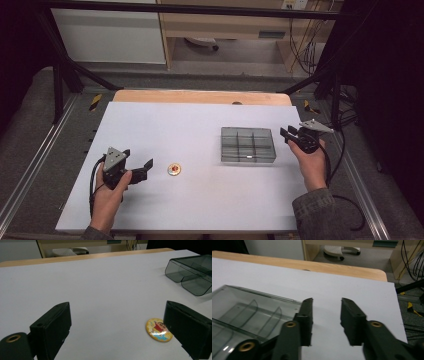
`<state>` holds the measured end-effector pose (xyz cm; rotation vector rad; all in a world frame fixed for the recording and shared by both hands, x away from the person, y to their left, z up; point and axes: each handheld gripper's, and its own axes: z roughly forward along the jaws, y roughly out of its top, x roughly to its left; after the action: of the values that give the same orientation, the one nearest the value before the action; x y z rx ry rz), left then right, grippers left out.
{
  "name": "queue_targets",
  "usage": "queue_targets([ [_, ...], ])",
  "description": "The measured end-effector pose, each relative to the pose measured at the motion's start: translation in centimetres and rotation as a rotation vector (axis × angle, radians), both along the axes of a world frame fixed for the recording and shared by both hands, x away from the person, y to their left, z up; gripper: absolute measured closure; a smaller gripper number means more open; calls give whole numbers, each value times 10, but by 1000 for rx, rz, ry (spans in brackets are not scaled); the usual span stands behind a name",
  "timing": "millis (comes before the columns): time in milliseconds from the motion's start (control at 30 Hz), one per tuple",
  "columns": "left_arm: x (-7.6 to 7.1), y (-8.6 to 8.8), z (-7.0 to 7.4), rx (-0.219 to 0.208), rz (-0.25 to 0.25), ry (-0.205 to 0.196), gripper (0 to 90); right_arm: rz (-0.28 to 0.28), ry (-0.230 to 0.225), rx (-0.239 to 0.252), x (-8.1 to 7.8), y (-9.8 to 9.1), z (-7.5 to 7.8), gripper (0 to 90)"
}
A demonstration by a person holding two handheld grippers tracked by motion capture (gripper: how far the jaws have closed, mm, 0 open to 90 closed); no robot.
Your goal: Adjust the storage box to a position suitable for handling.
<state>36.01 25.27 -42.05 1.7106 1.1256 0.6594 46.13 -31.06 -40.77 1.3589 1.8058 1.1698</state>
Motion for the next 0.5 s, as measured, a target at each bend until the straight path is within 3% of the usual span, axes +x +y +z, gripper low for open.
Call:
queue_targets([
  [133, 1, -2, -1, 4, -6, 3, 73, 13, 62, -19, 8, -5, -17, 799],
  [167, 1, -2, 0, 7, -8, 2, 73, 13, 62, -19, 8, -5, -17, 799],
  [233, 0, -4, 0, 13, -14, -1, 73, 37, 106, -38, 10, -6, -29, 871],
  [500, 1, -5, 0, 13, -21, 2, 75, 99, 194, -12, 13, -5, -43, 900],
])
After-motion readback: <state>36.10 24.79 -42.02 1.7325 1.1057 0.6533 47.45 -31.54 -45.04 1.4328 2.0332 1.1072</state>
